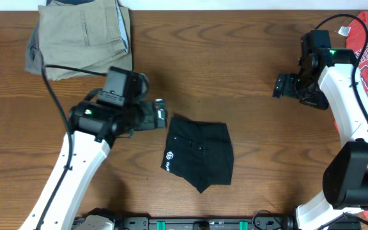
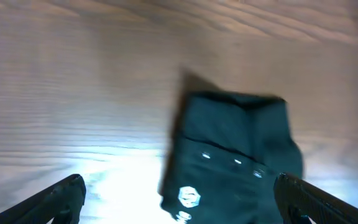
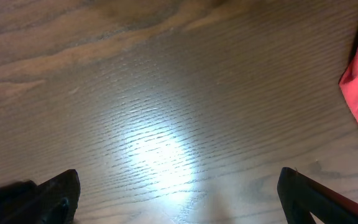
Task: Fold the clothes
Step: 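Grasp the folded black shirt with the left gripper and lift it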
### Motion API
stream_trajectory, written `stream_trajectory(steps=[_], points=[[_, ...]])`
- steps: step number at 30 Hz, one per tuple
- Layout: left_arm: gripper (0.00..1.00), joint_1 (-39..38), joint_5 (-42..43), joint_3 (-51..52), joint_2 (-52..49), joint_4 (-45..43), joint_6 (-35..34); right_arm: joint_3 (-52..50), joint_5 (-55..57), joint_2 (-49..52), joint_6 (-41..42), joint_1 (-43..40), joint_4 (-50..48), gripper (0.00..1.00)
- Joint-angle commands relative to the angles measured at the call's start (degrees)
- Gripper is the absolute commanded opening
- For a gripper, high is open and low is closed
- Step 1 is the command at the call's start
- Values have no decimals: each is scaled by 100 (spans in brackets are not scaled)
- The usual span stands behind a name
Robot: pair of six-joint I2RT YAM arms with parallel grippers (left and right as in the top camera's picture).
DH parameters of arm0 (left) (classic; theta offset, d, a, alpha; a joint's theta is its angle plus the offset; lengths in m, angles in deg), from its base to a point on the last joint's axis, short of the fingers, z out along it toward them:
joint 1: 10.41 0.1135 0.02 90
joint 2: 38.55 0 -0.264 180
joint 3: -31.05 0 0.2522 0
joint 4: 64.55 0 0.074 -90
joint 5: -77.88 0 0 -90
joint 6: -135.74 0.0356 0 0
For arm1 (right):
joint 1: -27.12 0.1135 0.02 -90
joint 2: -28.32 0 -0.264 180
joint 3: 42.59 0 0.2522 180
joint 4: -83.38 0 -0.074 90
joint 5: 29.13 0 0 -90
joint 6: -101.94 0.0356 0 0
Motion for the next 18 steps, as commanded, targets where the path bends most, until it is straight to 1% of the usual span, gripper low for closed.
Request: stream_trajectory(steps=[1, 6, 10, 14, 18], points=[[98, 125, -275, 160, -157, 28, 313, 59, 15, -101, -85, 15, 4, 99], [98, 136, 55, 551, -564, -192, 435, 59, 17, -101, -85, 15, 4, 99], [98, 166, 975, 785, -942, -459, 896, 59, 17, -101, -85, 15, 4, 99], [98, 234, 2006, 826, -1412, -566, 1604, 59, 17, -101, -85, 15, 4, 99], [98, 291, 2166, 826, -1805, -570, 1681, 59, 17, -101, -85, 15, 4, 99]])
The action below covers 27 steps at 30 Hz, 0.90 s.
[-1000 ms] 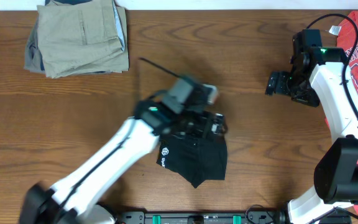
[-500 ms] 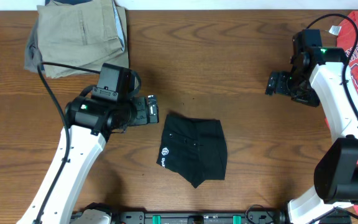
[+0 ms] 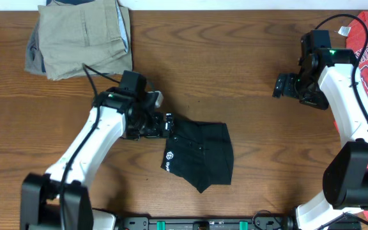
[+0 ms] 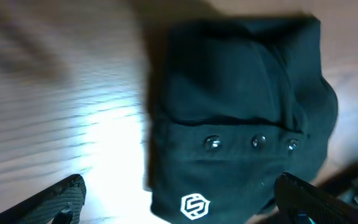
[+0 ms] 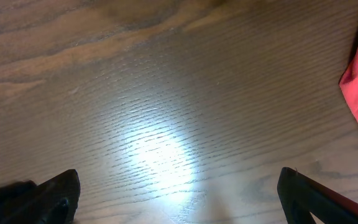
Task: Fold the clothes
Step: 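Grasp the folded black shirt with the left gripper and lift it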
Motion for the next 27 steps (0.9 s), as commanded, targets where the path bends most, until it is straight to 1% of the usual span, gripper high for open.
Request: stream_trajectory(steps=[1, 7, 11, 12, 15, 19, 22, 25, 27], points=[[98, 74, 538, 24, -334, 2, 396, 59, 17, -101, -85, 15, 2, 99], [98, 74, 553, 81, -944, 37, 396, 59, 17, -101, -85, 15, 0, 99], [98, 72, 564, 284, -1285, -168, 398, 59, 17, -101, -85, 15, 2, 99], [98, 72, 656, 380, -1338, -282, 450, 59, 17, -101, -85, 15, 2, 99], [98, 74, 1370, 715, -1379, -695, 785, 59, 17, -101, -85, 15, 2, 99], [98, 72, 2002, 1080, -1379, -1252, 778, 59, 17, -101, -85, 15, 2, 99], [98, 68, 2319, 1270, -1379, -1582, 745, 59, 17, -101, -85, 15, 2, 99], [99, 68, 2350, 1338, -1379, -1762, 542, 59, 17, -101, -85, 15, 0, 99], [90, 68, 2347, 1335, -1379, -1825, 417, 59, 17, -101, -85, 15, 2, 99]])
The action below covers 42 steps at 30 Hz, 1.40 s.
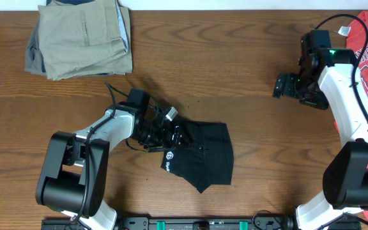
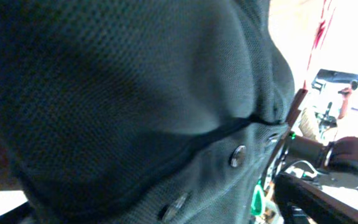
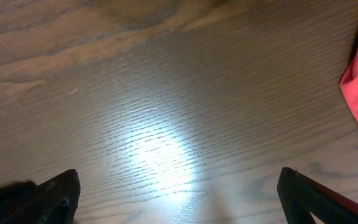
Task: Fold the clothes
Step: 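Grasp the folded black shirt with the left gripper and lift it, then carry the black shirt to the khaki pants stack and place it on top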
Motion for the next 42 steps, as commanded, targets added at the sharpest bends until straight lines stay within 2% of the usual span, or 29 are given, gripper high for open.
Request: stream_trajectory(steps=[1, 5, 6, 9, 11, 12, 19, 26, 33, 39, 42], points=[[85, -13, -201, 186, -195, -85, -144, 59, 17, -101, -85, 15, 4, 99], [62, -11, -284, 184, -195, -162, -236, 59, 17, -101, -85, 15, 4, 99], [56, -11, -417, 164, -192, -157, -466, 59, 17, -101, -85, 15, 4, 99], [28, -11, -953, 59, -179, -55, -1008, 59, 17, -101, -85, 15, 4, 99], [10, -11, -1360, -129, -170, 212, -1110, 59, 17, -101, -85, 15, 4, 99], [7, -11, -1611, -291, -170, 442, -1110, 59, 17, -101, -85, 15, 4, 99], [6, -11, -3268, -1996, -170, 1987, -949, 59, 17, -101, -85, 15, 4, 99], [6, -7, -4481, -3532, -173, 2009, -911, 59, 17, -101, -85, 15, 4, 99], [6, 144, -5639, -4256, -173, 1331, -682, 59, 17, -101, -85, 15, 4, 99], [6, 496, -5735, -4280, -173, 7, 70, 59, 17, -101, -85, 15, 4, 99], [6, 686, -5772, -4308, -173, -472, 83, 59, 17, -101, -85, 15, 4, 99]])
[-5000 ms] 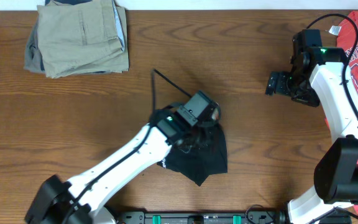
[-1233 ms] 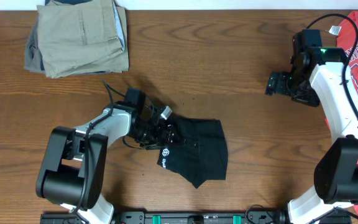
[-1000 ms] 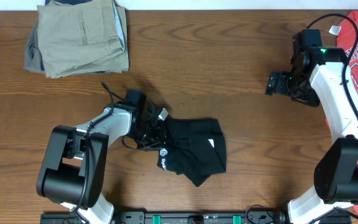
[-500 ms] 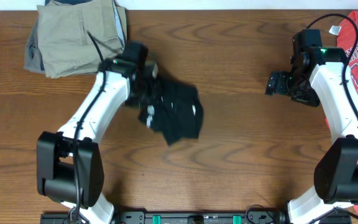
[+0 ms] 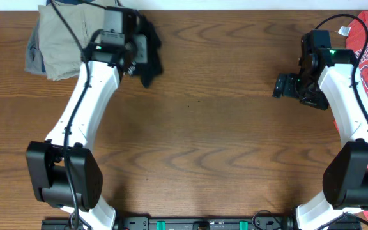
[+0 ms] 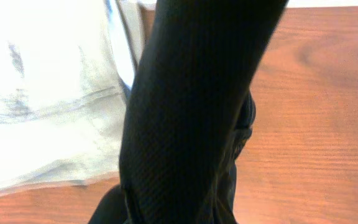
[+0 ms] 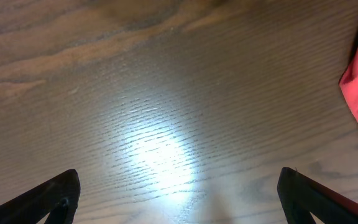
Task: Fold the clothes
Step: 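Carry the black shirt to the khaki pants stack and place it on top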
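The folded black garment (image 5: 149, 61) hangs at the back left of the table, beside the right edge of a khaki stack (image 5: 66, 39). My left gripper (image 5: 139, 48) is shut on it. In the left wrist view the black cloth (image 6: 191, 112) fills the middle and hides the fingers, with the pale khaki stack (image 6: 39, 93) to its left. My right gripper (image 5: 279, 85) stands open over bare wood at the right, its fingertips (image 7: 55, 199) apart with nothing between them.
A red printed shirt lies crumpled at the table's right edge, and its corner shows in the right wrist view. Grey and blue cloth shows under the khaki stack. Bare brown wood (image 5: 203, 140) spans the middle.
The black garment has left the table's middle front and now hangs from my left gripper at the back left, next to the khaki stack. The right arm has not moved.
My left gripper was open to the left of the black garment lying in the middle front. It then stood at the garment's left edge, then pressed into the cloth. Now it holds the garment up beside the khaki stack. The right gripper stayed open and still.
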### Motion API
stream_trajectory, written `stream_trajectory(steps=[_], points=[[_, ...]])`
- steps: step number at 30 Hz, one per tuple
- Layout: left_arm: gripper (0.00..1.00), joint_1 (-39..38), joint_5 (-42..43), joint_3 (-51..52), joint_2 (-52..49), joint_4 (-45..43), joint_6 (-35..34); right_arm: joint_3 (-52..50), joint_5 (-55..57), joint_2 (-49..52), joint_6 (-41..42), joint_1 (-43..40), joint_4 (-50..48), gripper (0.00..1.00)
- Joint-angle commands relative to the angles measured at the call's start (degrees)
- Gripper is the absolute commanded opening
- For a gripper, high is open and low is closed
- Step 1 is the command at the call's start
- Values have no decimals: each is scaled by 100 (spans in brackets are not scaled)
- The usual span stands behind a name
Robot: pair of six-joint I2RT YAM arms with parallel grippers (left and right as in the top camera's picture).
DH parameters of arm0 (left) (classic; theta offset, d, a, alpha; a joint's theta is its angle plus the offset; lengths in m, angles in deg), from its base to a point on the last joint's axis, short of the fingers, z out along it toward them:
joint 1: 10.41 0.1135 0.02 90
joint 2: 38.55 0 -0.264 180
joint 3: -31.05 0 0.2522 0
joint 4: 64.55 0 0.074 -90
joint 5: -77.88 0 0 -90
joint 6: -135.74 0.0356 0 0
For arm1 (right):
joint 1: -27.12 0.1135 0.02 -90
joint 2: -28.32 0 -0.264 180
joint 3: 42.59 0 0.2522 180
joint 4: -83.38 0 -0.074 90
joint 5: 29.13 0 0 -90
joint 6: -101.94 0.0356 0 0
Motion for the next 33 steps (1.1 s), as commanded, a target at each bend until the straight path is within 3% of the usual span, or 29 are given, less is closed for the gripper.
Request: stream_trajectory(steps=[1, 18, 26, 29, 33], points=[[6, 240, -229, -214, -24, -358, 295, 59, 17, -101, -85, 15, 4, 99], [8, 748, -232, -476, -79, -1460, 256, 59, 17, -101, -85, 15, 4, 99], [8, 1198, -229, -476, -597, -1679, 94, 59, 17, -101, -85, 15, 4, 99], [8, 1360, -234, -476, -901, -1882, -55, 59, 17, -101, -85, 15, 4, 99], [10, 1644, -754, -476, -1281, -2312, -855, 59, 17, -101, -85, 15, 4, 99]])
